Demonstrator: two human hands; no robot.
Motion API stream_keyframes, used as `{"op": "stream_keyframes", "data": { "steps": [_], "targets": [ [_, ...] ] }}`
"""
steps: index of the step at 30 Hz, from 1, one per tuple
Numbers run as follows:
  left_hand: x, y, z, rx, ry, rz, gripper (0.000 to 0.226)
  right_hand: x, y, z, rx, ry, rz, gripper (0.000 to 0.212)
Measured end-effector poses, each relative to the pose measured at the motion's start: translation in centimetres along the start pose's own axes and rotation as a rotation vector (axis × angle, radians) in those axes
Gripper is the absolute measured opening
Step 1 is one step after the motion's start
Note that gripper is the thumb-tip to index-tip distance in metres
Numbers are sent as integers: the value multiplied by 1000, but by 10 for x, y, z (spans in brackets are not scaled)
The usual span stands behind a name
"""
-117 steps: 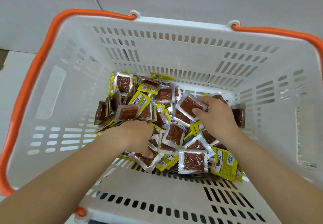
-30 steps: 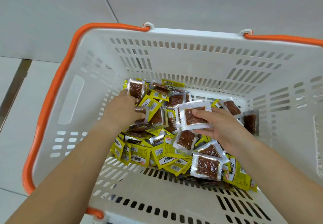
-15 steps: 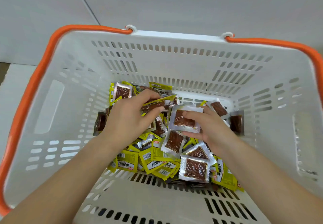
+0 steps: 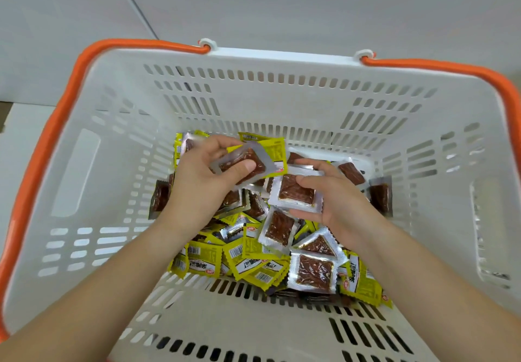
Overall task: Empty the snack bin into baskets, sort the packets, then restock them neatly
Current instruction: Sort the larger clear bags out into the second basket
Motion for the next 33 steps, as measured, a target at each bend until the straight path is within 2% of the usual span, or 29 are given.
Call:
{"op": "stream_keyframes", "data": {
  "steps": [2,5,7,10,13,16,18,20,23,25,27,30,32,33],
  "targets": [
    [4,10,-5,-189,-49,-175,24,0,1,0,-64,-13,-23,24],
    [11,17,-22,-514,-254,-483,19,2,-2,-1,-187,-80,-38,22],
    [14,12,-29,-630,-364,-551,22,5,-7,-3,-230,-147,-22,28],
    [13,8,-28,-643,-416,-520,27,6,-9,-3,-199,-128,25,33],
    [12,15,-19,-562,-294,-461,22,3,-5,3,-267,0,16,29],
    [3,19,-3,-255,-45,-238,28,-1,-4,14,-285,120,20,26],
    [-3,14,-2,-14,-38,-52,31,0,-3,11,-162,105,33,27],
    [-4,5,-7,-97,-94,25,28,1,-2,0,-72,-3,46,30],
    [2,-7,-11,-364,-151,-9,24,5,0,-15,-30,-151,60,25],
    [1,-10,-10,-341,-164,21,27,8,0,-17,-64,-183,60,22],
    [2,-11,-13,-292,-206,56,33,10,-1,-19,-45,-213,88,40],
    [3,-12,-20,-262,-267,80,40,13,-4,-20,26,-239,120,51],
    [-4,-16,-8,-221,-180,137,39,9,-3,-15,-4,-188,86,58],
    [-11,-19,5,-293,-98,141,35,7,-2,-11,-29,-143,67,52]
  ]
}}
Point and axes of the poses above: each hand's wrist, its own x-axis away from the middle knuckle, its own z-axis out of the back of the hand, y = z × x, the point moved 5 cm from there along -x, towards the middle knuckle, and after that the axes turned 15 degrees about x, right-handed, at the moved point
